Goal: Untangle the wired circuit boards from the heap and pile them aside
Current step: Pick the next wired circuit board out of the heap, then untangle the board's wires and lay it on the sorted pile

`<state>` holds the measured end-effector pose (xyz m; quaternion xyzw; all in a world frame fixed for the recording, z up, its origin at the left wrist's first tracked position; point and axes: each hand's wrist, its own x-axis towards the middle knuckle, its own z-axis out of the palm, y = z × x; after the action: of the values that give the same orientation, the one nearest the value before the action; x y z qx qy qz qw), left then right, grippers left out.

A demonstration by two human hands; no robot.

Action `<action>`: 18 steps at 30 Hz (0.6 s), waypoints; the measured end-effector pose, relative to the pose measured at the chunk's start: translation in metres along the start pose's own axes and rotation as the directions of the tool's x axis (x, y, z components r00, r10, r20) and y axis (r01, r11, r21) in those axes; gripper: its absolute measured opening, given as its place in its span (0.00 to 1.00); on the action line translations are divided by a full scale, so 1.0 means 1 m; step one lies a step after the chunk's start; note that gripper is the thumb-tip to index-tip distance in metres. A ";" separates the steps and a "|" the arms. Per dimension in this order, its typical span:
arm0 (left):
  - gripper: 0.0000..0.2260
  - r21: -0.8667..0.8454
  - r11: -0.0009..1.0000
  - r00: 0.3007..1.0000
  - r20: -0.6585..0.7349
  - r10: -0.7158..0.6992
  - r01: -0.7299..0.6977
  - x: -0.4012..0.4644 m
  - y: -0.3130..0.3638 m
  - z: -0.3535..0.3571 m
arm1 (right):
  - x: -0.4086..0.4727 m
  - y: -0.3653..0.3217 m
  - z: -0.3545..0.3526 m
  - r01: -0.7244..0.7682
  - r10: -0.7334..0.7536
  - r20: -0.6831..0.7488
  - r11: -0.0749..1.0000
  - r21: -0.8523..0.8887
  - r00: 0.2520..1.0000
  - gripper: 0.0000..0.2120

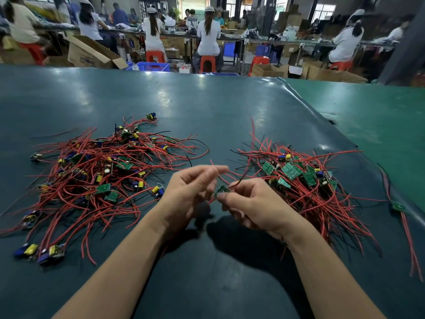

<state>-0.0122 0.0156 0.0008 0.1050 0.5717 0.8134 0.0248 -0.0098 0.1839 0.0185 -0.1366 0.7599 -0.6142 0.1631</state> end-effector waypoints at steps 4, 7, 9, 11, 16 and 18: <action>0.15 0.012 0.981 0.898 -0.400 0.183 -0.194 0.009 0.014 -0.021 | 0.001 -0.003 -0.007 0.152 -0.117 -0.261 0.981 0.120 0.958 0.15; 0.15 0.391 0.873 0.714 -0.519 0.471 -0.292 0.009 0.017 -0.038 | 0.003 -0.006 -0.009 0.398 -0.191 -0.572 0.880 0.261 0.798 0.15; 0.12 0.746 0.649 0.677 -0.401 0.618 -0.150 0.007 0.014 -0.042 | 0.005 -0.007 -0.010 0.514 -0.111 -0.736 0.784 0.349 0.668 0.17; 0.08 0.915 0.403 0.763 -0.258 0.593 -0.003 0.003 0.010 -0.043 | 0.009 -0.005 -0.009 0.520 0.012 -0.768 0.730 0.444 0.641 0.17; 0.19 0.978 -0.021 0.955 -0.197 0.220 0.207 -0.001 0.015 -0.043 | 0.016 0.003 0.001 0.357 0.041 -0.647 0.807 0.471 0.761 0.17; 0.18 0.969 -0.124 0.972 -0.195 0.133 0.212 -0.001 0.014 -0.043 | 0.016 0.005 0.003 0.318 0.013 -0.611 0.845 0.430 0.792 0.18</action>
<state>-0.0184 -0.0289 -0.0004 -0.0239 0.9878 0.1132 -0.1038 -0.0234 0.1751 0.0121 0.0467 0.5668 -0.8159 -0.1041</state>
